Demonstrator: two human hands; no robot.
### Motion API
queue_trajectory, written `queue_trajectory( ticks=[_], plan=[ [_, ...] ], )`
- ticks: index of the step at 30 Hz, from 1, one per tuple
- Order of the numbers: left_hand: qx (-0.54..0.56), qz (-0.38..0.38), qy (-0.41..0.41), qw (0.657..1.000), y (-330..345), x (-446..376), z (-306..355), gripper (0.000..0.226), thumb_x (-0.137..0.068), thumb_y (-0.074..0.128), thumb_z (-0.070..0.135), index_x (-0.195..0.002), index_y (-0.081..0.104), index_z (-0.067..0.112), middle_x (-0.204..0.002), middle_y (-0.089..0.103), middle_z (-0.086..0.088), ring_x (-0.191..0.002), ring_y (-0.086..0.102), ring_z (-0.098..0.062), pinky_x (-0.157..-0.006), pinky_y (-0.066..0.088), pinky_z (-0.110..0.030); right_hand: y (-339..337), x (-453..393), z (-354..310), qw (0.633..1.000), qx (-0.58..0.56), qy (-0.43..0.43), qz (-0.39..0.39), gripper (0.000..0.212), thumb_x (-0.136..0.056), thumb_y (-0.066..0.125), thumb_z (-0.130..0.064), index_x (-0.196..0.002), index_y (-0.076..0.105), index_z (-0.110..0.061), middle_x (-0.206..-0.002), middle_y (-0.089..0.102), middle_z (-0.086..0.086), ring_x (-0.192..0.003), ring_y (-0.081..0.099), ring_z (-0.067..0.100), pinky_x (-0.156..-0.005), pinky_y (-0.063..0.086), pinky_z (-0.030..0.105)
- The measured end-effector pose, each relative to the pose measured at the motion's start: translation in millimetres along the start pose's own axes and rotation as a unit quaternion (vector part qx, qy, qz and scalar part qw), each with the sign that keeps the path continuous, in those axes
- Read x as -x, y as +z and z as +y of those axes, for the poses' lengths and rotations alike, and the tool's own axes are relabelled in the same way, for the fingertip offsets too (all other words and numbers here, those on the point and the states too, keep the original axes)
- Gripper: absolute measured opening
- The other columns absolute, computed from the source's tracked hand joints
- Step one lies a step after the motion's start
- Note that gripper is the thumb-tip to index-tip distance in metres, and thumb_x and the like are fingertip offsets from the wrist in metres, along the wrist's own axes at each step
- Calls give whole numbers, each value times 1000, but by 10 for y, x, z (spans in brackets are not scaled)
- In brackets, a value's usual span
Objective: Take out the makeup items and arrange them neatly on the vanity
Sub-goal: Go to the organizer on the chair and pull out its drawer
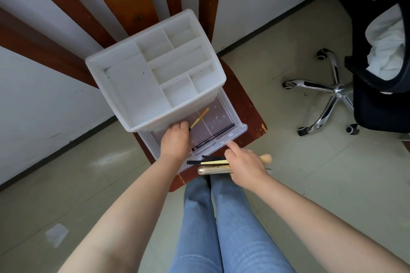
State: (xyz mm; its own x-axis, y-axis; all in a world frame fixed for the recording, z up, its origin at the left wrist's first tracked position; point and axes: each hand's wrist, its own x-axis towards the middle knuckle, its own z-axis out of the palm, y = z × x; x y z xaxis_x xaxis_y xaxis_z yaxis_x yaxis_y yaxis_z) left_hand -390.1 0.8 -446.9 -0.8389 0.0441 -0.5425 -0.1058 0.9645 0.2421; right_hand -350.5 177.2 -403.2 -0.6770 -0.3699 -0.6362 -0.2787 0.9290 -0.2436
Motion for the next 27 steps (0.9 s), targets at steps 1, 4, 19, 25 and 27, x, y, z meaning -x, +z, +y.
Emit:
queue_trajectory(
  ticks=[1, 4, 19, 25, 27],
  plan=[
    [-25, -9, 16, 1000, -15, -28, 0, 22, -94, 43, 13, -114, 49, 4, -116, 57, -17, -105, 51, -34, -77, 43, -39, 3, 5, 10, 1000, 4, -6, 0, 27, -80, 53, 0, -107, 49, -5, -139, 34, 11, -97, 55, 32, -79, 37, 34],
    [-71, -27, 62, 995, -85, -70, 11, 22, -93, 44, 15, -112, 50, 6, -112, 59, -14, -99, 56, -33, -72, 45, -38, 45, -4, 49, 1000, 12, -19, 12, 27, -77, 56, 2, -104, 52, -4, -139, 36, 12, -94, 56, 33, -78, 38, 33],
    [82, -202, 69, 974, -216, -145, 284, 3, -82, 56, 15, -83, 54, 13, -85, 56, -5, -79, 53, -22, -63, 41, -30, 93, -33, 127, 993, 22, -62, 95, 54, -12, 85, -13, -57, 55, -18, -84, 68, 1, -42, 53, 11, -42, 40, 17],
    [60, -258, 102, 959, -219, -137, 122, 6, -82, 56, 15, -84, 58, 9, -82, 56, -7, -78, 51, -23, -66, 40, -33, 126, -29, 157, 991, 35, -72, 103, 54, -12, 84, -10, -57, 55, -17, -83, 67, 1, -43, 53, 11, -41, 40, 18],
    [7, -253, 106, 962, -247, -67, 67, 10, -86, 53, 19, -87, 57, 11, -81, 54, -6, -75, 50, -22, -63, 37, -30, 113, -32, 160, 991, 45, -78, 104, 54, -12, 82, -7, -57, 55, -16, -89, 68, 4, -42, 53, 13, -41, 40, 19]
  ],
)
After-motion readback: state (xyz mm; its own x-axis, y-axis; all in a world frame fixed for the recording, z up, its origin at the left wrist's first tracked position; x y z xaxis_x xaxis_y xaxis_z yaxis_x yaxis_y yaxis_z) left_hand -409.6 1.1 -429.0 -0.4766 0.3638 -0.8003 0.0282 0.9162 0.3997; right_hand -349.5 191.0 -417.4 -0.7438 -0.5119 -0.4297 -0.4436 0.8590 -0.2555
